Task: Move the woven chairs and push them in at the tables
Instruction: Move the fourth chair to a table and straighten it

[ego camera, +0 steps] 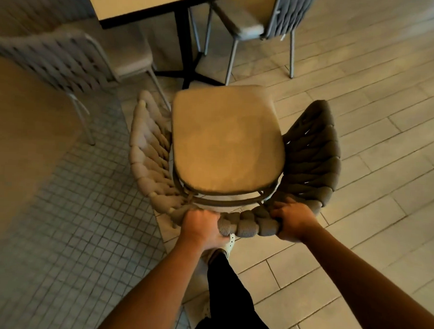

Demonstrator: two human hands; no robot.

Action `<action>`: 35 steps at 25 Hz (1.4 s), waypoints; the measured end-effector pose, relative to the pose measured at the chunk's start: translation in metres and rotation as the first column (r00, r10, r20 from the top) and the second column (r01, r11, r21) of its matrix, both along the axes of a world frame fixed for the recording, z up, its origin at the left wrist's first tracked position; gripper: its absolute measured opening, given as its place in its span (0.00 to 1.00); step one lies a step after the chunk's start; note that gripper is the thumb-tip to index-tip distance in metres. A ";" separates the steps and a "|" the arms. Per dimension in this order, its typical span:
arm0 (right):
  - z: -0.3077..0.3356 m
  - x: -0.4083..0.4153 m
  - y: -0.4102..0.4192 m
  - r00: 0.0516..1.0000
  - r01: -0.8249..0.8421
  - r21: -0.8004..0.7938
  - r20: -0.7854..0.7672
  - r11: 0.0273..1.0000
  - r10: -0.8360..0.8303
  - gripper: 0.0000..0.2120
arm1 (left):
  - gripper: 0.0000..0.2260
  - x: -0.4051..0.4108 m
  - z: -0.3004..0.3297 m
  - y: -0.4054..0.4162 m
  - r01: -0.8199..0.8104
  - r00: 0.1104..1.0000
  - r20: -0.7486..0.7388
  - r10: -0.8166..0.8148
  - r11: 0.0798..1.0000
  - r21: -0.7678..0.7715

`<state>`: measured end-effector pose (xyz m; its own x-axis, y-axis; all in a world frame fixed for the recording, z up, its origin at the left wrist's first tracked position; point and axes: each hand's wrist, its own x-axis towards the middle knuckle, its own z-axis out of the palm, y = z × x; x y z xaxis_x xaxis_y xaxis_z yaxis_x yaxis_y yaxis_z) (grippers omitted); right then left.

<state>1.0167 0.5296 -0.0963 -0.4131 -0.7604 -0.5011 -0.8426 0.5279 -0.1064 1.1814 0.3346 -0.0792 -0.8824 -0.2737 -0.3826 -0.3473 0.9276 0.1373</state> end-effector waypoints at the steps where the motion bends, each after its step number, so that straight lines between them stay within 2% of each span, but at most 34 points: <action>1: 0.000 0.000 -0.001 0.999 -0.034 -0.002 0.013 0.999 0.034 0.20 | 0.23 0.005 0.000 0.002 -0.020 1.000 0.011 0.020 1.000 0.008; 10: 0.003 -0.042 -0.016 0.989 -0.151 -0.019 0.004 0.988 0.151 0.21 | 0.23 -0.028 -0.002 -0.003 -0.092 0.995 0.028 0.091 0.996 0.018; 26: 0.005 -0.250 -0.103 0.956 -0.291 -0.096 -0.007 0.952 0.292 0.19 | 0.21 -0.208 -0.013 -0.058 -0.276 0.961 -0.037 0.274 0.961 -0.030; 35: 0.004 -0.313 -0.119 0.940 -0.342 -0.089 -0.043 0.936 0.339 0.18 | 0.22 -0.258 -0.011 -0.060 -0.304 0.951 -0.056 0.304 0.953 0.004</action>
<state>0.7041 0.4110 -0.0921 -0.1334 -0.9008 -0.4131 -0.9733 0.1977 -0.1168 0.9237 0.2749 -0.0906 -0.7769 -0.5340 -0.3336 -0.6048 0.7801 0.1598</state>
